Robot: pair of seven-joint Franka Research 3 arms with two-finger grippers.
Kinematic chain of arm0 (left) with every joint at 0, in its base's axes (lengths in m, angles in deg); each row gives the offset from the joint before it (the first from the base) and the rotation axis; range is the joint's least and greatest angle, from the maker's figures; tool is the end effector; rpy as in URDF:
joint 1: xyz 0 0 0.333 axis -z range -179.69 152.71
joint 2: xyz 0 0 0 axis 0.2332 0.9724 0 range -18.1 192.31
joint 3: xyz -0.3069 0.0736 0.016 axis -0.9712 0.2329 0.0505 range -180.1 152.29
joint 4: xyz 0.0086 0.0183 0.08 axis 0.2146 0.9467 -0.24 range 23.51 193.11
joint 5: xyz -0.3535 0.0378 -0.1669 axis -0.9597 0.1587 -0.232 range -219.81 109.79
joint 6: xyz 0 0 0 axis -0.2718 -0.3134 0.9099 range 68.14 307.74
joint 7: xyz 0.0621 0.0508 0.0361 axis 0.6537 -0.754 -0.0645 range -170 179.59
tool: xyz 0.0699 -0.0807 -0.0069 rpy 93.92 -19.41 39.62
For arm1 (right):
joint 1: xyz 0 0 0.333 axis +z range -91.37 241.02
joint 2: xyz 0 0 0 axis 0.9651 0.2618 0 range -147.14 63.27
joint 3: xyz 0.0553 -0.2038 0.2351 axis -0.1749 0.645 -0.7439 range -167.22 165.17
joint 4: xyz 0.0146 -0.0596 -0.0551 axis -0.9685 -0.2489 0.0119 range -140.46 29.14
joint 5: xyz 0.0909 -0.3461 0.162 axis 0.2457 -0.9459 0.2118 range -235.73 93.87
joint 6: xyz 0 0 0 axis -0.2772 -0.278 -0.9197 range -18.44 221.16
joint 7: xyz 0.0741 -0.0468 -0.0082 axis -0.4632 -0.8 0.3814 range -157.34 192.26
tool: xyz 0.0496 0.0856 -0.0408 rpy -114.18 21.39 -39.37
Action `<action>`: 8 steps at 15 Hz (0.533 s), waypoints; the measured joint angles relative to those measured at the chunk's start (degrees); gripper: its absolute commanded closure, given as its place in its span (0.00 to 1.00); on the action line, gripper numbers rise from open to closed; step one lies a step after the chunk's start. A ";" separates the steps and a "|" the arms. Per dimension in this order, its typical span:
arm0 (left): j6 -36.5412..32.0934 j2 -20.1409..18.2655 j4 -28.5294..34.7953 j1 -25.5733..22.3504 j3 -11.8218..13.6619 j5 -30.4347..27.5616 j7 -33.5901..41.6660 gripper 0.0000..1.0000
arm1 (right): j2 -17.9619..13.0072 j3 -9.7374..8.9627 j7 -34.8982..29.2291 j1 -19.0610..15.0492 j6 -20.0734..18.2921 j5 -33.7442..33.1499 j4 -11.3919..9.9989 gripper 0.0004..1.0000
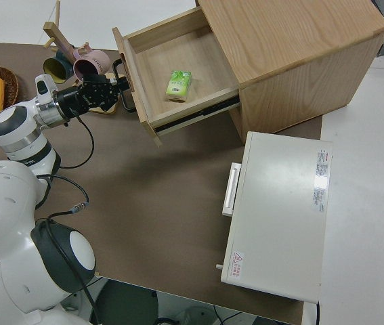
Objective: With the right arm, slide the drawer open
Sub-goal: 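Pull the handle toward the robot with the right gripper, sliding the drawer out, then open the right gripper and back it away from the handle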
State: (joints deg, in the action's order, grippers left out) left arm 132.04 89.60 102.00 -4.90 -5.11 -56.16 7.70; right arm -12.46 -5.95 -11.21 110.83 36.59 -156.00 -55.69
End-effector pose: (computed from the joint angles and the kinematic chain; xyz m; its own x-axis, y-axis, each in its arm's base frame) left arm 0.5669 -0.0023 0.6386 0.9985 -0.0477 0.0258 -0.0480 -0.9988 0.0121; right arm 0.5768 0.3284 0.3921 0.8694 0.4913 -0.0531 0.0595 0.0025 0.9982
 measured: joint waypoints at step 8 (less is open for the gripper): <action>0.00 0.00 0.00 0.00 0.00 0.00 0.00 0.00 | 0.07 -0.04 0.00 0.97 -0.73 0.14 0.00 1.00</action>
State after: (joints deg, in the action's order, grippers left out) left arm 132.04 89.60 102.00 -4.90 -5.11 -56.16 7.70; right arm -12.39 -5.99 -11.21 111.80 35.86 -155.86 -55.70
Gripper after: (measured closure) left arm 0.000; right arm 0.815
